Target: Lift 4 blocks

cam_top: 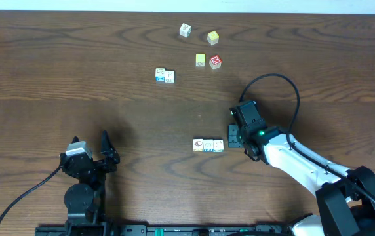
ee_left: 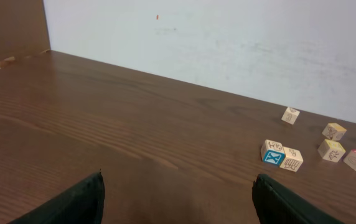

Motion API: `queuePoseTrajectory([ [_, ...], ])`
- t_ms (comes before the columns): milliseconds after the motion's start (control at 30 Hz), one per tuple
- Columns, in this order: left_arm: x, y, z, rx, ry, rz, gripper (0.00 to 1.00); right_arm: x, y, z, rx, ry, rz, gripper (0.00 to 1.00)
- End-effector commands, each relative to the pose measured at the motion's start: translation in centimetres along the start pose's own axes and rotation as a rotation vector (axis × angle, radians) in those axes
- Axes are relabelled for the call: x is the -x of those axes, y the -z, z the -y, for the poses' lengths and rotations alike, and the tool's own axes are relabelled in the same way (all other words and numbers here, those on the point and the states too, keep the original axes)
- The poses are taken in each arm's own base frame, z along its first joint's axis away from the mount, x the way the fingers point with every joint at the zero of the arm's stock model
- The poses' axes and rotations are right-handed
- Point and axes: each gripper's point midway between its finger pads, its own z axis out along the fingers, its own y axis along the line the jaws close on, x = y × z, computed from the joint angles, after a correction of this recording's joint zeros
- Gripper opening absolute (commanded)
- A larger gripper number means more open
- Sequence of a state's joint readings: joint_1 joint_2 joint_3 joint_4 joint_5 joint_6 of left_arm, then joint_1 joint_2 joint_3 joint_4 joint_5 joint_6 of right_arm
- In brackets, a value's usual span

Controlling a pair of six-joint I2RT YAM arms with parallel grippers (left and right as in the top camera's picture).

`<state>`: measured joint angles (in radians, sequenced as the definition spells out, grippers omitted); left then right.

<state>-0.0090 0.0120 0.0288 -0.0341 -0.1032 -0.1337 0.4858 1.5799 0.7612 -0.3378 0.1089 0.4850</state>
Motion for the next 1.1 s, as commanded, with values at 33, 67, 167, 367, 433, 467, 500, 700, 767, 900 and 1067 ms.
queuePoseTrajectory([
  [33, -1.9, -0.2, -0.5, 0.019, -0.011, -0.052, 0.76, 1.8, 0.5, -0.8, 0.009, -0.002, 0.041, 0.33],
  [67, -1.9, -0.2, -0.5, 0.019, -0.011, -0.052, 0.76, 1.7, 0.5, -0.9, 0.016, -0.002, 0.032, 0.31],
  [167, -1.9, -0.2, -0.5, 0.019, -0.011, -0.052, 0.77, 0.9, 0.5, -0.7, 0.013, 0.001, -0.002, 0.26],
  [367, -1.9, -0.2, -0.5, 0.019, -0.011, -0.052, 0.76, 0.8, 0.5, 0.3, -0.032, -0.003, -0.002, 0.26],
  [433, -1.9, -0.2, -0.5, 0.019, -0.011, -0.052, 0.77, 1.0, 0.4, 0.6, -0.035, -0.014, -0.001, 0.25],
  [467, -1.9, -0.2, -0.5, 0.019, -0.011, -0.052, 0.76, 1.0, 0.4, 0.8, -0.037, -0.018, -0.001, 0.25],
  [500, -1.9, -0.2, -0.5, 0.019, -0.011, -0.052, 0.77, 1.1, 0.4, 0.9, -0.039, -0.022, 0.000, 0.26],
  [700, -1.9, -0.2, -0.5, 0.019, -0.011, -0.052, 0.76, 2.0, 0.4, 1.3, -0.034, -0.046, 0.023, 0.24],
  [767, -1.9, -0.2, -0.5, 0.019, -0.011, -0.052, 0.77, 2.1, 0.4, 1.2, -0.026, -0.051, 0.025, 0.21],
  [900, -1.9, -0.2, -0.5, 0.019, -0.011, -0.052, 0.77, 2.1, 0.4, 1.2, -0.021, -0.050, 0.021, 0.18],
  [1067, -1.9, -0.2, -0.5, 0.019, -0.011, -0.052, 0.76, 2.0, 0.4, 1.2, -0.021, -0.050, 0.019, 0.11],
])
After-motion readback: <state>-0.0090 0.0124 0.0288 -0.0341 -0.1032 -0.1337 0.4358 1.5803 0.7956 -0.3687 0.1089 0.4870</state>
